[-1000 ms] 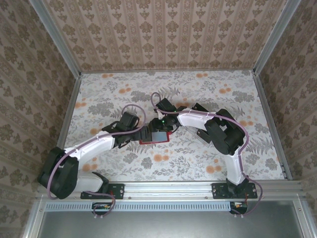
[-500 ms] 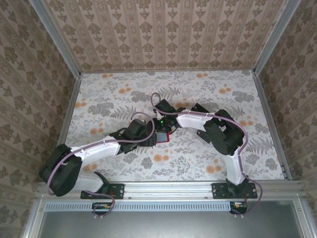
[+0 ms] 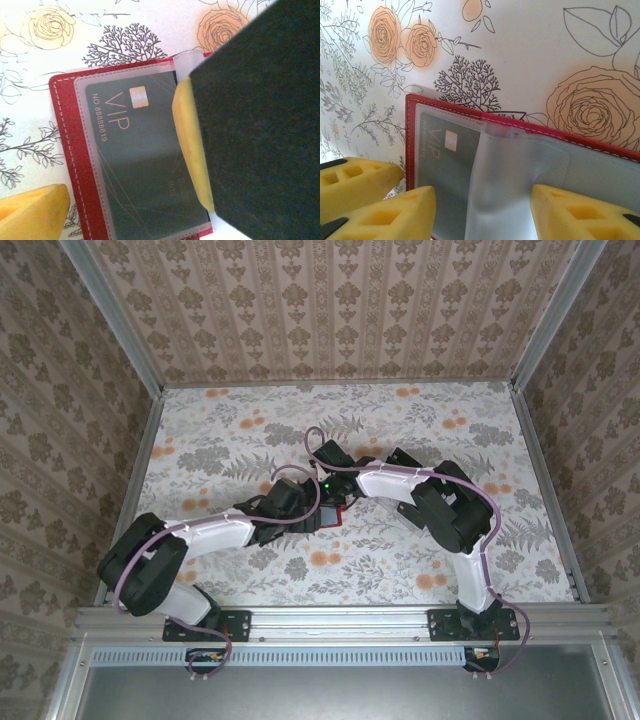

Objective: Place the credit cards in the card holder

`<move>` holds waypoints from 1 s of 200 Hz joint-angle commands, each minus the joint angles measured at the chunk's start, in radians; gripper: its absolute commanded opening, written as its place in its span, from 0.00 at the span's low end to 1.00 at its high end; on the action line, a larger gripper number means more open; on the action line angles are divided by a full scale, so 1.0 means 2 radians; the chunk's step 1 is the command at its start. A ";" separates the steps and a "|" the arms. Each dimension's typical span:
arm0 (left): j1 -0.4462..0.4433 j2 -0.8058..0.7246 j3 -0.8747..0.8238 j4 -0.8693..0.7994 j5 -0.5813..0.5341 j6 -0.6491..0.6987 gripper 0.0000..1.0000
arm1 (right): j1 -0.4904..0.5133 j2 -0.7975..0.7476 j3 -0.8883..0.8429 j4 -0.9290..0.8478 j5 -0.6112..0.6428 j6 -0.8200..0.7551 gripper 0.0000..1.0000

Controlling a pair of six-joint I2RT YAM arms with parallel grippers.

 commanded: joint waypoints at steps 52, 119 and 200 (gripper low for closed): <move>-0.003 0.021 -0.018 0.026 -0.030 -0.015 1.00 | -0.001 0.001 0.008 -0.015 -0.013 0.003 0.55; -0.002 0.016 -0.033 0.031 -0.038 -0.027 1.00 | -0.015 -0.068 -0.031 -0.011 0.036 0.013 0.56; -0.002 0.009 -0.038 0.028 -0.044 -0.028 1.00 | -0.017 -0.057 -0.071 0.035 0.018 0.043 0.56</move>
